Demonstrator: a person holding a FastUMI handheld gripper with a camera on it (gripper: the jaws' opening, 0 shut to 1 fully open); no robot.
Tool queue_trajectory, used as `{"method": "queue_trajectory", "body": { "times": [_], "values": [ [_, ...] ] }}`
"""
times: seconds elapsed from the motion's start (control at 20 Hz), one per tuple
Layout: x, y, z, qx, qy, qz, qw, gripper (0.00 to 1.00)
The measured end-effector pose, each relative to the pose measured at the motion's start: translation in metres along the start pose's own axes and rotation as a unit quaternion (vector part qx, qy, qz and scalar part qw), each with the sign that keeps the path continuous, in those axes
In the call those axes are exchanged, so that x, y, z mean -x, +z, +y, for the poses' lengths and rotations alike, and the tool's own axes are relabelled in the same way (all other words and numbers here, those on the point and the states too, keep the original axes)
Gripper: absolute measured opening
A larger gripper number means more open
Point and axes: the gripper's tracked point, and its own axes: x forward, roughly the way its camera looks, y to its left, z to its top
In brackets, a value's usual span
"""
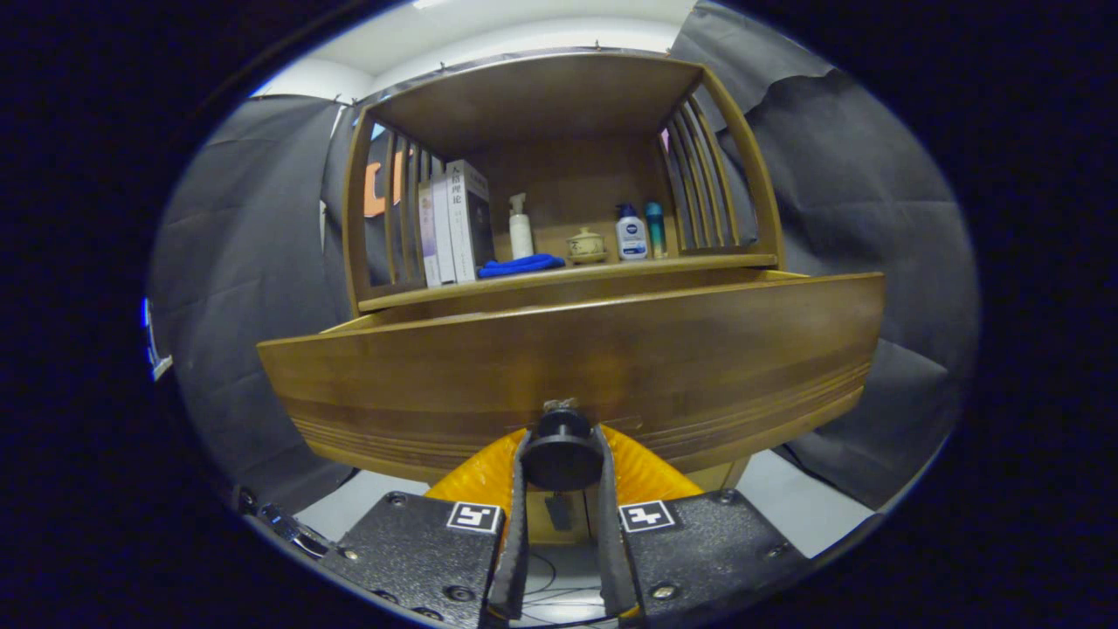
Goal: Pull open the drawer, take out the items inside it, and place them on the countertop above the cabinet.
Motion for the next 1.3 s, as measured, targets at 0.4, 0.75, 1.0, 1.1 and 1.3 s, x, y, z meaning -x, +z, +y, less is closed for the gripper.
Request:
{"method": "queue_trajectory", "body": {
  "times": [0.4,0.75,1.0,1.1,1.3],
  "values": [
    [0.03,-0.018,0.005,0.028,0.015,0.023,0.999,0.36],
    [0.05,0.007,0.016,0.019,0.048,0.085,0.995,0.58],
    [0.075,0.071,0.035,0.006,0.091,0.11,0.99,0.83],
    [0.075,0.082,0.041,0.002,0.105,0.15,0.983,0.84],
    [0.051,0.11,0.046,-0.002,0.106,0.181,0.978,0.85]
  ]
}}
